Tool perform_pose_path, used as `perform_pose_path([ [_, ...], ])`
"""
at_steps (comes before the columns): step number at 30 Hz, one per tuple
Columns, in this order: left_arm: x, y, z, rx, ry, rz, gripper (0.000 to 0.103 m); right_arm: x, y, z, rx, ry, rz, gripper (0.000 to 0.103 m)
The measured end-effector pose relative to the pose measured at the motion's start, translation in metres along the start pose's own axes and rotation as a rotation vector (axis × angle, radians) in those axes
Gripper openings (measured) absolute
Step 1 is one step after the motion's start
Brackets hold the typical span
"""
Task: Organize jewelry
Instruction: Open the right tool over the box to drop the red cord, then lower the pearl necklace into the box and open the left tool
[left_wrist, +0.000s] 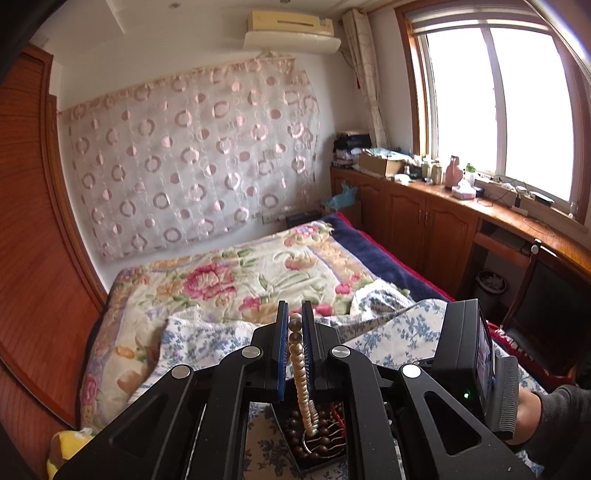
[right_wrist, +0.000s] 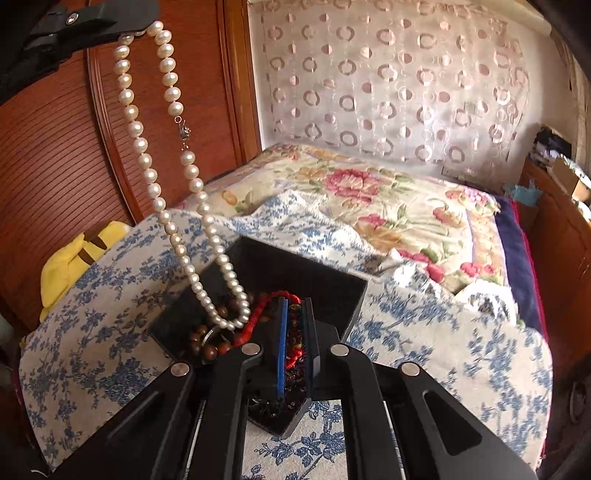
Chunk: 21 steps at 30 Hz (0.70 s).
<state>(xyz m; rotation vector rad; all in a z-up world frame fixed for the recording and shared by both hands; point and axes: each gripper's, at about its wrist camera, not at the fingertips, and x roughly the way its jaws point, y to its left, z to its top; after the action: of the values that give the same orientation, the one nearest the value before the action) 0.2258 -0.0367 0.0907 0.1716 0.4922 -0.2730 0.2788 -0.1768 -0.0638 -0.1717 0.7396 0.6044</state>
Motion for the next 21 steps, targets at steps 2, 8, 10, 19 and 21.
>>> perform_pose_path([
  [2, 0.007, 0.001, -0.002, -0.001, 0.009, -0.004, 0.007, 0.006, -0.001, -0.003, 0.0, 0.009, 0.006, 0.016],
  [8, 0.024, 0.002, -0.002, -0.006, 0.021, -0.018, 0.007, 0.007, -0.009, -0.008, 0.018, 0.004, 0.008, 0.028],
  [10, 0.026, 0.001, 0.001, -0.007, 0.019, -0.025, 0.007, 0.005, -0.012, -0.009, 0.024, 0.002, 0.008, 0.028],
  [19, 0.026, -0.004, 0.006, 0.003, 0.007, -0.033, 0.007, -0.002, -0.018, -0.017, 0.031, 0.005, -0.006, 0.028],
  [21, 0.03, -0.003, 0.002, -0.01, 0.024, -0.029, 0.007, -0.002, -0.018, -0.019, 0.035, 0.007, -0.007, 0.028],
])
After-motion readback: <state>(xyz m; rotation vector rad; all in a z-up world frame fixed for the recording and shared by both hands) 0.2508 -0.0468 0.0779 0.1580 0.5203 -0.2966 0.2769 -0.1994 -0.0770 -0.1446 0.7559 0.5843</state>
